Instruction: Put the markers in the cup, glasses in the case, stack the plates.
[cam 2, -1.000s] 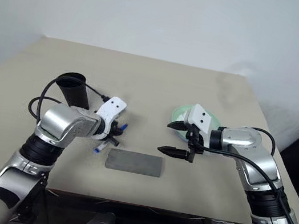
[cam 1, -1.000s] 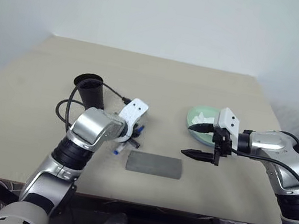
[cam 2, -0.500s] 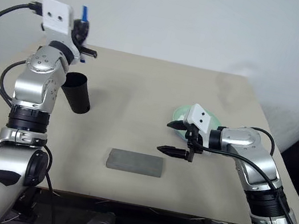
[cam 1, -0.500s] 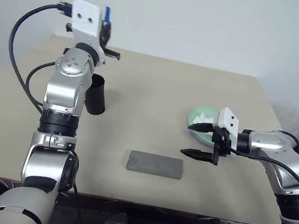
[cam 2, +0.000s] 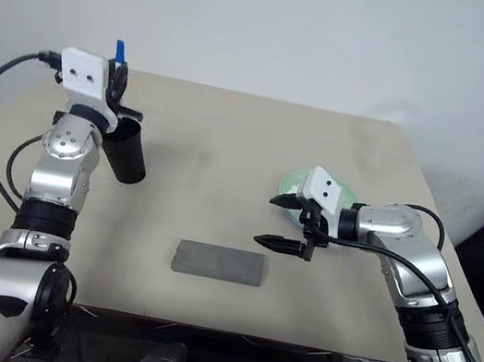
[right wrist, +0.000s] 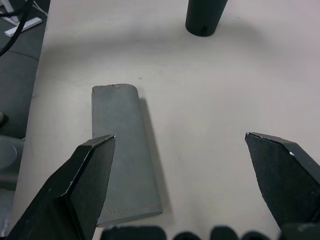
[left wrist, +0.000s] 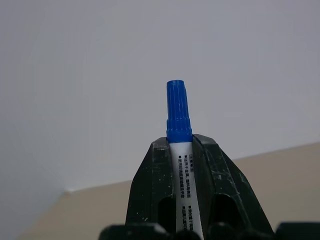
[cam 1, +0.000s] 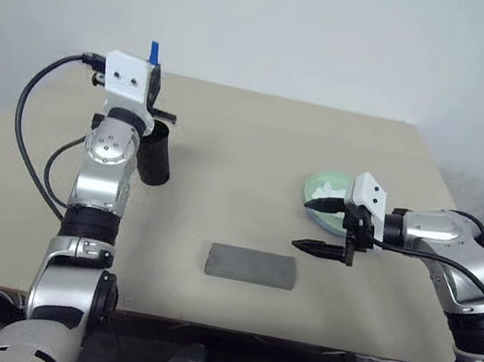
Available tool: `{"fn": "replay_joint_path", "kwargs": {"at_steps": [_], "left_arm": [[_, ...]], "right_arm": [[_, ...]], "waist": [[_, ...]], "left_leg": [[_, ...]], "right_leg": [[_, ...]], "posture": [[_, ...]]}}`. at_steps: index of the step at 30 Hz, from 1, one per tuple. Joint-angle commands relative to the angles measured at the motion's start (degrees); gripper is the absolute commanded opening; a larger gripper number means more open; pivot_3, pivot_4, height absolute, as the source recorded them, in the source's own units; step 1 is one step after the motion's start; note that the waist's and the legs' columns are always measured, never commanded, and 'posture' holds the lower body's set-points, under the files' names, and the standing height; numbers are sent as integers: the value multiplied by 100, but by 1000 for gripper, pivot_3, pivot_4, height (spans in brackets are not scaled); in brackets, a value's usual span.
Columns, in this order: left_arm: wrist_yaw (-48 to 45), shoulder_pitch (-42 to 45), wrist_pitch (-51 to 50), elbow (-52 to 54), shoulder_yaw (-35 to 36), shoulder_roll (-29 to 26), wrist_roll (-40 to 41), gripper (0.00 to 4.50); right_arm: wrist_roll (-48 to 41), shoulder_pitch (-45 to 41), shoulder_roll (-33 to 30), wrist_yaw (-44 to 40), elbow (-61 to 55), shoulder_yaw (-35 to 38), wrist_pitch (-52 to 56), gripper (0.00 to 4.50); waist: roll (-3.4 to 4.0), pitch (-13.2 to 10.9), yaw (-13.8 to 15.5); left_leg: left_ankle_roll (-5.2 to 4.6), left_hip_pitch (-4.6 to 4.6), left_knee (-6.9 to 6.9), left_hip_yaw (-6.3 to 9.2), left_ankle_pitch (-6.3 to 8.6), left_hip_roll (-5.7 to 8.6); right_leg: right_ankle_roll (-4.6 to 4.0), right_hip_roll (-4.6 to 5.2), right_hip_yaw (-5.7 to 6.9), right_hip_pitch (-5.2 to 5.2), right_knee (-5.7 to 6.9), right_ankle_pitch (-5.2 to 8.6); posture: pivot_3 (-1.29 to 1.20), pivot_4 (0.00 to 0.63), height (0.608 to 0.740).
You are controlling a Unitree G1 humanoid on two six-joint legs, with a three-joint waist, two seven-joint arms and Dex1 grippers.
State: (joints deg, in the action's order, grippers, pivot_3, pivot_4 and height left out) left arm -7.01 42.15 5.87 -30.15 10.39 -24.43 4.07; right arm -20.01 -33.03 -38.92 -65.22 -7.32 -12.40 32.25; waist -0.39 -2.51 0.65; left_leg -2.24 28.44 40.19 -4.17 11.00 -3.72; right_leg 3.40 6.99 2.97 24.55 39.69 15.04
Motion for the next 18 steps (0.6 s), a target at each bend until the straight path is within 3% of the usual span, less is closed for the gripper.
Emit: {"fn": "replay_joint_path", "kwargs": {"at_steps": [1, 17, 18], "left_arm": [[-210, 28, 514, -197, 244, 27, 271, 276], [-456, 69, 1939, -1778, 212, 82, 168, 276], [-466, 77, 1979, -1845, 210, 86, 167, 550]], "right_arm": [[-9, -168, 10, -4, -64, 85, -34, 4500], [-49, -182, -4, 6, -153, 113, 49, 4500], [-49, -182, -4, 9, -157, 113, 57, 4500]], "waist": [[0, 0, 2], [0, 0, 0], [0, 1, 1]], "left_leg": [[0, 0, 0, 0, 0, 0], [-1, 1, 0, 0, 1, 0], [-1, 1, 0, 0, 1, 0]], "right_leg": [[0, 1, 0, 0, 0, 0], [-1, 1, 1, 3, 0, -1], [-1, 1, 1, 3, 0, 0]], "posture": [[0, 0, 678], [0, 0, 678], [0, 0, 678]]}}
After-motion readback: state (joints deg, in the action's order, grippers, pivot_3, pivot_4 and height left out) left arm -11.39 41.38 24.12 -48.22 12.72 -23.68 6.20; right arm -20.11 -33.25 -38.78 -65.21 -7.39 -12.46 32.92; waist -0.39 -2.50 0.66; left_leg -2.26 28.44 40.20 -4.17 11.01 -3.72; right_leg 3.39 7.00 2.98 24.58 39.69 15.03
